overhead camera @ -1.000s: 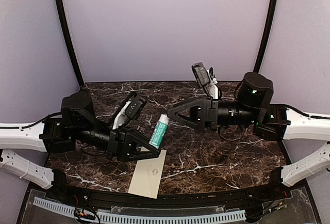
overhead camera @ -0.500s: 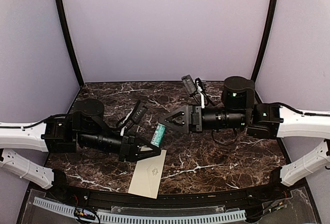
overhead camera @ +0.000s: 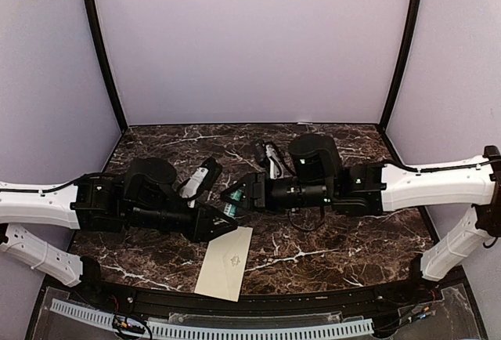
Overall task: Place the letter into the envelope and seal it
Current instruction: Screw the solid glue.
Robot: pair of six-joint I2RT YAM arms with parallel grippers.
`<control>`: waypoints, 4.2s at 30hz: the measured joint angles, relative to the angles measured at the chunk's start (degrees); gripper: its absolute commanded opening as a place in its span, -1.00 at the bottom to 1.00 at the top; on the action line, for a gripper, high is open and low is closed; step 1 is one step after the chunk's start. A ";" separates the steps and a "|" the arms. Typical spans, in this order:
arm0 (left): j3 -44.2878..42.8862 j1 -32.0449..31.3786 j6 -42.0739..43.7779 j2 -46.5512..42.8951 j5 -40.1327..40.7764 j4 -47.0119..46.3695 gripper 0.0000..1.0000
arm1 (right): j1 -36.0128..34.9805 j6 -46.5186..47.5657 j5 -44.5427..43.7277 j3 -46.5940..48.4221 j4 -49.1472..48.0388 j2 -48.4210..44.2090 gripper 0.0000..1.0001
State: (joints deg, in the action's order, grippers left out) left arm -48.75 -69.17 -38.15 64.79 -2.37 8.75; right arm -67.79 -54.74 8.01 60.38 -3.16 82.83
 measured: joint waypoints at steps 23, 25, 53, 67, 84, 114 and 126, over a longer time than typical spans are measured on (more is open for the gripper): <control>3.85 0.55 -1.88 -2.99 -21.38 -17.42 -1.00 | -0.15 4.83 13.49 -9.35 -20.44 -8.04 -1.00; 3.82 0.55 -3.02 -2.99 -25.46 -21.29 -1.00 | -0.13 5.42 17.25 -10.03 -23.85 -9.03 -1.00; 3.48 0.55 -7.41 -4.00 -18.78 -28.74 0.25 | -2.19 13.92 11.21 -5.09 -28.44 -8.68 -1.00; 3.48 1.44 -8.57 -5.68 -17.14 -30.84 -0.12 | -2.36 14.01 11.93 -4.66 -26.49 -8.11 -1.00; 3.45 2.49 -7.91 -5.97 -19.82 -31.15 -0.99 | -2.40 13.33 13.62 -3.21 -24.44 -7.02 -0.71; -4.39 43.93 20.28 4.09 -31.21 -3.02 -0.96 | 25.79 10.03 -18.86 -11.72 30.12 -18.21 0.70; -1.73 43.93 28.09 1.77 -24.15 -3.91 -0.97 | 36.30 20.28 -14.91 -8.61 24.52 5.14 0.58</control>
State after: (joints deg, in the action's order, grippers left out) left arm -50.48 -25.23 -10.07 66.57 -26.52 4.84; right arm -31.48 -34.46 -6.90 51.77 21.37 87.96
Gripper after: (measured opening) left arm 0.233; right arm 0.818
